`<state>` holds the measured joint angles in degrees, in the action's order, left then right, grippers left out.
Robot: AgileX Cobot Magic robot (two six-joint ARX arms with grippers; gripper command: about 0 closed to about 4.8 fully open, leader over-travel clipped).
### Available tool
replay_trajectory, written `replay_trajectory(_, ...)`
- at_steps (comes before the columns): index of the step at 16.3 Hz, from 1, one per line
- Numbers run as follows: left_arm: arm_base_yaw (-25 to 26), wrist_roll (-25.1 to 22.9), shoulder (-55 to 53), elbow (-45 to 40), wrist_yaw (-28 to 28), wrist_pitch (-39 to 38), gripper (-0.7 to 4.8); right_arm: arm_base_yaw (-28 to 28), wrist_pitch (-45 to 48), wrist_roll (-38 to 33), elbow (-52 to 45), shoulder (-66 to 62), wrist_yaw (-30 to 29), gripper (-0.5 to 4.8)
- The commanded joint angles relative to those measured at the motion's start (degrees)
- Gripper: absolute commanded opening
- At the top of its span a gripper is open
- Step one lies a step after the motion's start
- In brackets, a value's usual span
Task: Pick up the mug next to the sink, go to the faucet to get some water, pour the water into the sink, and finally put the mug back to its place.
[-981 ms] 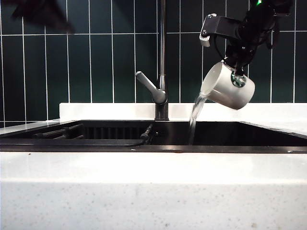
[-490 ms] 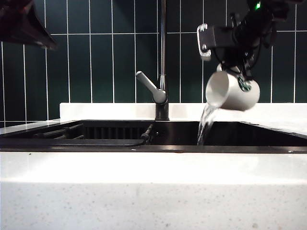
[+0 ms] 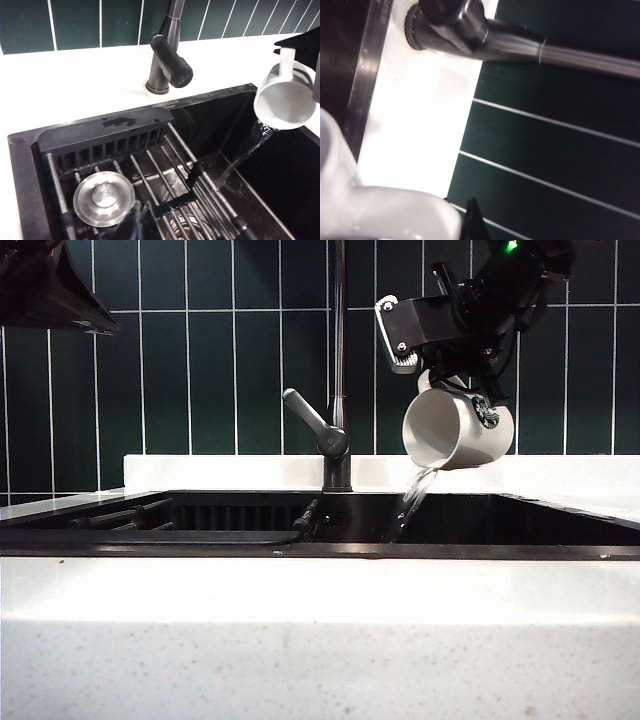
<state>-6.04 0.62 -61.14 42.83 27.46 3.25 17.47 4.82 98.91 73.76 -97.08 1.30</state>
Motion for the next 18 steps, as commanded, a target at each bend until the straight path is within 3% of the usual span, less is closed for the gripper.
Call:
replay_trajectory(1, -0.8, 0.1, 0.2, 0.1, -0.5, 0.7, -0.06, 0.9, 3.1, 0.9, 0.8, 0.9, 0.2, -0.03)
replay_trajectory(10, -0.8, 0.3, 0.3, 0.2, -0.7, 0.7, -0.06, 3.3, 2.3, 1.4, 0.7, 0.9, 1.8, 0.07)
replay_trajectory(14, -0.8, 0.3, 0.2, 0.2, -0.9, 0.7, -0.06, 3.3, 2.3, 5.0, 0.7, 0.9, 1.6, -0.01)
replay_trajectory(16, -0.8, 0.3, 0.2, 0.2, -1.9, 0.7, -0.06, 3.1, 4.6, -0.5, 0.7, 0.9, 1.8, -0.02)
replay_trajectory(18, -0.8, 0.3, 0.3, 0.2, -1.8, 0.7, -0.06, 2.5, 9.5, -17.7, 0.7, 0.9, 5.3, -0.01)
